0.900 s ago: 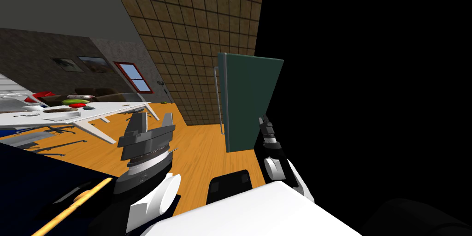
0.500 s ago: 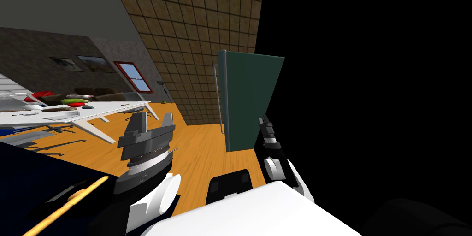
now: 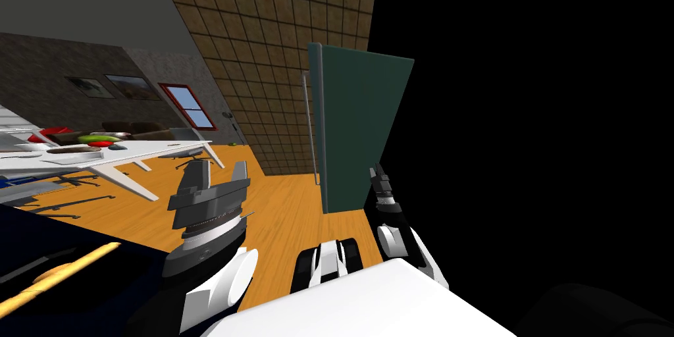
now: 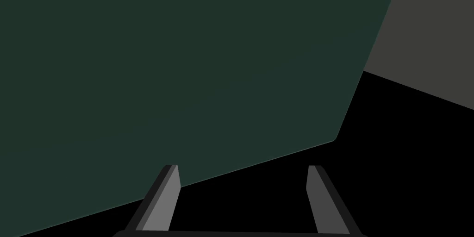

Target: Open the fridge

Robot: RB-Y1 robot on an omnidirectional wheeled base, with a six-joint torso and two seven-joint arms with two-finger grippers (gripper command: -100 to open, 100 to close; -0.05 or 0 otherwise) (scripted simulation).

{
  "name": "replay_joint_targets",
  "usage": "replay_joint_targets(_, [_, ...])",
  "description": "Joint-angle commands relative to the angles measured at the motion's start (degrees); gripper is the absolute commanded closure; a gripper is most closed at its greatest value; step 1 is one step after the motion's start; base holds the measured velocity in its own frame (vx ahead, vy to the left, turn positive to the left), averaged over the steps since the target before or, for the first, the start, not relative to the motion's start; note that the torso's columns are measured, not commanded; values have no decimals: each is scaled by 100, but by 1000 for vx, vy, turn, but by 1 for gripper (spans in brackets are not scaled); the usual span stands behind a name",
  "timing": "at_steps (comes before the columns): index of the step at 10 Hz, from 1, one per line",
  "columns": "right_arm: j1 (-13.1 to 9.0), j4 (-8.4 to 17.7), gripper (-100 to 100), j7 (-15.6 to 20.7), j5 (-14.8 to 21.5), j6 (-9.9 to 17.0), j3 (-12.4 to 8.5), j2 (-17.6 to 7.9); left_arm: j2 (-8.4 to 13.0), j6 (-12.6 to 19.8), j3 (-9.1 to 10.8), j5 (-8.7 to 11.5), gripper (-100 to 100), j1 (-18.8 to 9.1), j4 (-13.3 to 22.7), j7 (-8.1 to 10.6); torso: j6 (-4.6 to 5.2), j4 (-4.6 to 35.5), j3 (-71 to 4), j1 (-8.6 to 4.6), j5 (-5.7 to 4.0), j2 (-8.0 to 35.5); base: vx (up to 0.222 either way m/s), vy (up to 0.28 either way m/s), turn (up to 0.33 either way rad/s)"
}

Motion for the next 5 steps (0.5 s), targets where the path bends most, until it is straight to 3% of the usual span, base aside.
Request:
replay_joint_targets(1, [-60, -8, -100, -145, -166, -41, -23, -183, 0, 0, 0, 0, 0, 0, 0, 0, 0, 423, -846, 0, 0, 423, 14, 10, 80])
replay_joint_targets(2, [-99, -17, -100, -243, -277, -69, -39, -260, 0, 0, 0, 0, 0, 0, 2, 0, -2, 611, -1242, 3, 1, 613, 12, 23, 126])
replay_joint_targets(5, [-268, -56, -100, -662, -756, -191, -107, -470, 0, 1, -1, 0, 0, 1, 3, 0, 0, 689, -1384, 4, 1, 686, 16, 33, 120])
